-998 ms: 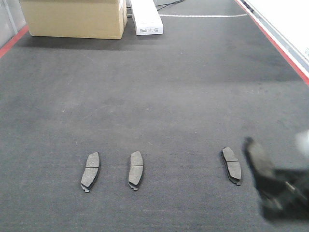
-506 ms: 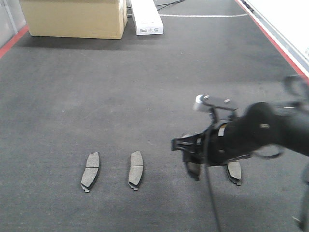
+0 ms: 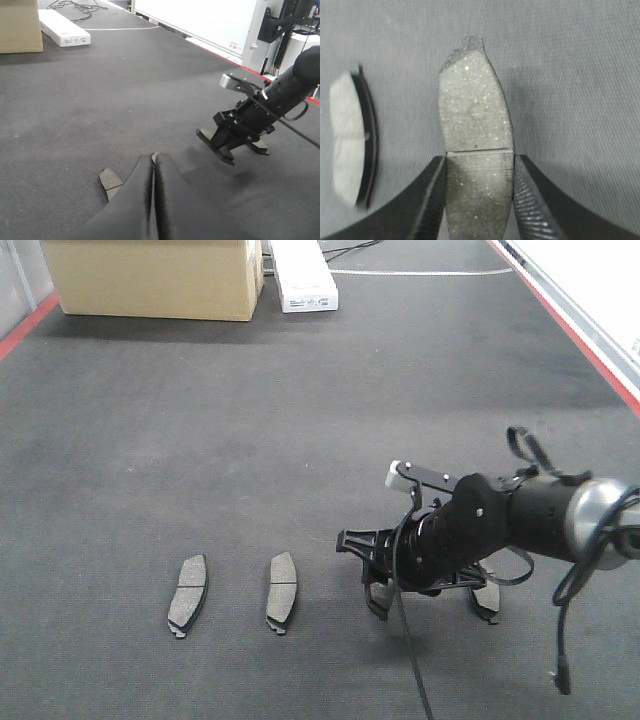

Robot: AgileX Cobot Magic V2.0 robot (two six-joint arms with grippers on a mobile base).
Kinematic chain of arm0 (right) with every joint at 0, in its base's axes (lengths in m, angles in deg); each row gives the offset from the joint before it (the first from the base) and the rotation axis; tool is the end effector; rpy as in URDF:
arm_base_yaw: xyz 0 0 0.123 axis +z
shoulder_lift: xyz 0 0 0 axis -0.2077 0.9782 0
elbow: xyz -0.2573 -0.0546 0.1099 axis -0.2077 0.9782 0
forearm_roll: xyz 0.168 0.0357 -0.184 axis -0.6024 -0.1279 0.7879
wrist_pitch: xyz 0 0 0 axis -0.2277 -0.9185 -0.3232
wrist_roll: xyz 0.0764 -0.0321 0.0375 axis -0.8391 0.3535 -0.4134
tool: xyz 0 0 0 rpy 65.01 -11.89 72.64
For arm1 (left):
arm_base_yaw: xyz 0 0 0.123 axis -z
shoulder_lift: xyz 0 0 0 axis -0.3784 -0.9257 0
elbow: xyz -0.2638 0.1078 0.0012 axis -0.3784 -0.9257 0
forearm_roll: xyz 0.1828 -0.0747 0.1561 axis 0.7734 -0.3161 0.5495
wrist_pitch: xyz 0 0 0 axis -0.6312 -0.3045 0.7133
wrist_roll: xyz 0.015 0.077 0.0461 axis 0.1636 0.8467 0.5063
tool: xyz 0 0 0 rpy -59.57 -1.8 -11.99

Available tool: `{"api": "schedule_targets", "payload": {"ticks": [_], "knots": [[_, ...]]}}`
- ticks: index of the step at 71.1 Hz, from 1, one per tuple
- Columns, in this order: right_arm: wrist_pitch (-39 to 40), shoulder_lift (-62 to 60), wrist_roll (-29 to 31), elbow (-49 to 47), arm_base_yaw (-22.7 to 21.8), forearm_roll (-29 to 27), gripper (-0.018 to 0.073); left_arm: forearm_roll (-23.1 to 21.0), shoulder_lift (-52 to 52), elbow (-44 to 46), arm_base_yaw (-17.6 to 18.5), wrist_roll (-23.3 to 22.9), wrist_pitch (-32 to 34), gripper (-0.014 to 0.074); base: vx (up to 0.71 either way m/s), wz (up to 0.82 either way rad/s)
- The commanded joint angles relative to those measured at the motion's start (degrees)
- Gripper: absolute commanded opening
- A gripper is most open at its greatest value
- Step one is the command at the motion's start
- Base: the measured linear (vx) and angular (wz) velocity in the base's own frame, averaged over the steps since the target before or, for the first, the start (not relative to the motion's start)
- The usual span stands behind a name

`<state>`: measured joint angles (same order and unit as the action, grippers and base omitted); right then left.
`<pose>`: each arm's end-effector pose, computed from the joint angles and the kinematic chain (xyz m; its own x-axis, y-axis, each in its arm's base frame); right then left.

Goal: Move and align brake pads A on conveyor
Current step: 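Lower the right gripper's pad onto the belt between the pads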

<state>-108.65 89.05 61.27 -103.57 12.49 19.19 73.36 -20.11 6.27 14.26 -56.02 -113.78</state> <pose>0.3226 0.1566 0.1718 -0.9287 0.1603 -0.3343 0.0515 0.9487 0.3120 0.0477 -0.0201 0.3086 -0.2495 -0.0568 -0.9667 0.4438 0.8806 -0.1663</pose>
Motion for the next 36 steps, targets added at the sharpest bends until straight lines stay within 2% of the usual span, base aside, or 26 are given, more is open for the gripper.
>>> {"api": "schedule_targets", "payload": {"ticks": [1, 21, 36], "knots": [[3.7, -1.2, -0.4, -1.9, -0.2, 1.1, 0.0134, 0.5, -0.7, 1.6, 0.2, -0.1, 3.9, -0.0008, 0.0, 0.0], [4.9, 0.1, -2.1, -1.9, -0.2, 4.0, 0.0159, 0.5, -0.7, 1.6, 0.2, -0.1, 3.8, -0.0007, 0.0, 0.0], [4.3, 0.1, -2.1, -1.9, -0.2, 5.2, 0.0294, 0.5, -0.7, 1.6, 0.2, -0.1, 3.8, -0.0007, 0.0, 0.0]]}}
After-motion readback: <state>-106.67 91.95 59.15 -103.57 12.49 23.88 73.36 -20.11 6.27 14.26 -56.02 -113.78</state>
